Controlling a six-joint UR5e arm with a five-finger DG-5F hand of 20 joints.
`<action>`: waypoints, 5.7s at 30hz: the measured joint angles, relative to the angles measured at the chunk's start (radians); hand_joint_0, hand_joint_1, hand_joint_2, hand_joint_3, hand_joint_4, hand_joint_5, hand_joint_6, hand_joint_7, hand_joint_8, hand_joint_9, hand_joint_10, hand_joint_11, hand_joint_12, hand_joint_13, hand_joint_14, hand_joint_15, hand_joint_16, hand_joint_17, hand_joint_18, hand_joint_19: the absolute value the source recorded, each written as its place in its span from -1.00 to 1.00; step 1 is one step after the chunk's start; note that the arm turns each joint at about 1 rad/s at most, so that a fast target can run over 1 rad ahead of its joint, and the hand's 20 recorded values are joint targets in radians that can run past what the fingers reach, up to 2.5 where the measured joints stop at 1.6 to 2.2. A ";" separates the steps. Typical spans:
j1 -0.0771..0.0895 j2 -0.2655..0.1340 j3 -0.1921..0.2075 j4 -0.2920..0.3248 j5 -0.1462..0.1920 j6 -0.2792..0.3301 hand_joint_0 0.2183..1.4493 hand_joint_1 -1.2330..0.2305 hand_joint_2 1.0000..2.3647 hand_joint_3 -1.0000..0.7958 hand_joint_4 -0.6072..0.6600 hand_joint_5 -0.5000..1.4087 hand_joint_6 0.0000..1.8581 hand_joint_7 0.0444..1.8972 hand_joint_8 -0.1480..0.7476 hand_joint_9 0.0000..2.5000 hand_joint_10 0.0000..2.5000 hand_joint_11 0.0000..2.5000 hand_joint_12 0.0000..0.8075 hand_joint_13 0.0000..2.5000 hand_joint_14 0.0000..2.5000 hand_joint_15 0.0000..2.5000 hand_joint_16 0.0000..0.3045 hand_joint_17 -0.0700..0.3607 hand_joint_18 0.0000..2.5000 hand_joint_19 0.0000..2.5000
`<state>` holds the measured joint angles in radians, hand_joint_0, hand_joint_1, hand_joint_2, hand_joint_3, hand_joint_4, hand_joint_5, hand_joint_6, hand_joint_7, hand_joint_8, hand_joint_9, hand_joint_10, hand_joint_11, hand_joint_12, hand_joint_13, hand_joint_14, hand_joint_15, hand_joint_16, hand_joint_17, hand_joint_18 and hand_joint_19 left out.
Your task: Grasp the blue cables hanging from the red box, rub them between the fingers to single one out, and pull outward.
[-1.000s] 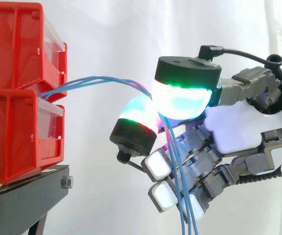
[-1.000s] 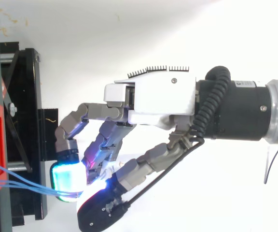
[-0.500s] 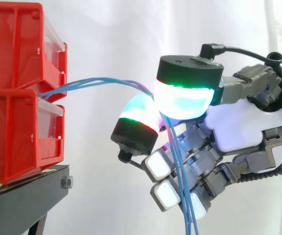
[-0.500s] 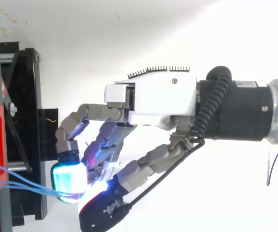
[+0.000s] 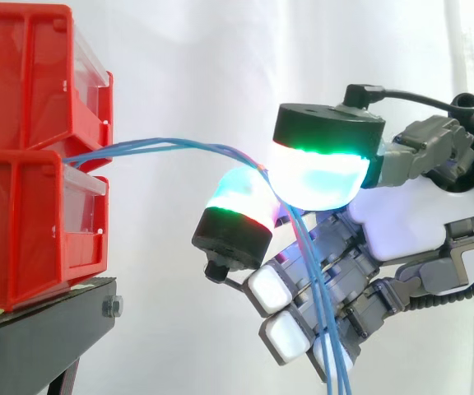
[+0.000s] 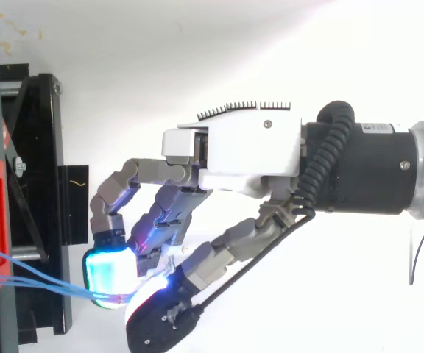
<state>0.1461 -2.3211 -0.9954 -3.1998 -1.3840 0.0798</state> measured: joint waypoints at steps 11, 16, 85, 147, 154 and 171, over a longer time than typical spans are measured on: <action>0.000 0.000 0.000 0.000 0.003 0.000 -0.53 -0.16 -1.00 -0.44 0.17 -0.60 -0.04 0.14 0.09 -0.19 -0.99 -0.63 0.07 -0.30 -0.99 -0.60 -0.65 -0.12 -0.34 -0.57; 0.000 0.000 0.000 0.000 0.001 0.000 -0.55 -0.11 -1.00 -0.44 0.17 -0.60 -0.05 0.14 0.11 -0.18 -0.99 -0.63 0.08 -0.29 -0.99 -0.60 -0.64 -0.10 -0.34 -0.57; -0.001 -0.001 0.032 0.004 0.005 -0.005 -0.54 -0.46 -1.00 -0.44 0.22 -0.66 -0.01 -0.02 0.06 -0.33 -0.99 -0.61 0.05 -0.37 -0.99 -0.60 -0.64 -0.11 -0.39 -0.58; 0.000 -0.001 0.026 0.043 0.034 -0.006 -0.11 -0.55 -0.99 -0.30 -0.06 -0.69 0.01 0.00 -0.01 -0.35 -0.99 -0.62 -0.01 -0.35 -0.99 -0.62 -0.69 -0.18 -0.38 -0.61; 0.000 -0.002 0.026 0.043 0.034 -0.006 -0.08 -0.57 -0.99 -0.36 0.08 -0.69 0.01 -0.06 -0.01 -0.38 -0.99 -0.63 -0.01 -0.35 -0.99 -0.62 -0.69 -0.18 -0.38 -0.63; -0.001 -0.001 0.026 0.043 0.034 -0.006 -0.45 -0.48 -1.00 -0.44 0.19 -0.68 -0.01 -0.08 0.05 -0.36 -0.99 -0.62 0.03 -0.36 -0.99 -0.61 -0.66 -0.14 -0.38 -0.59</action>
<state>0.1456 -2.3225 -0.9695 -3.1573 -1.3499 0.0736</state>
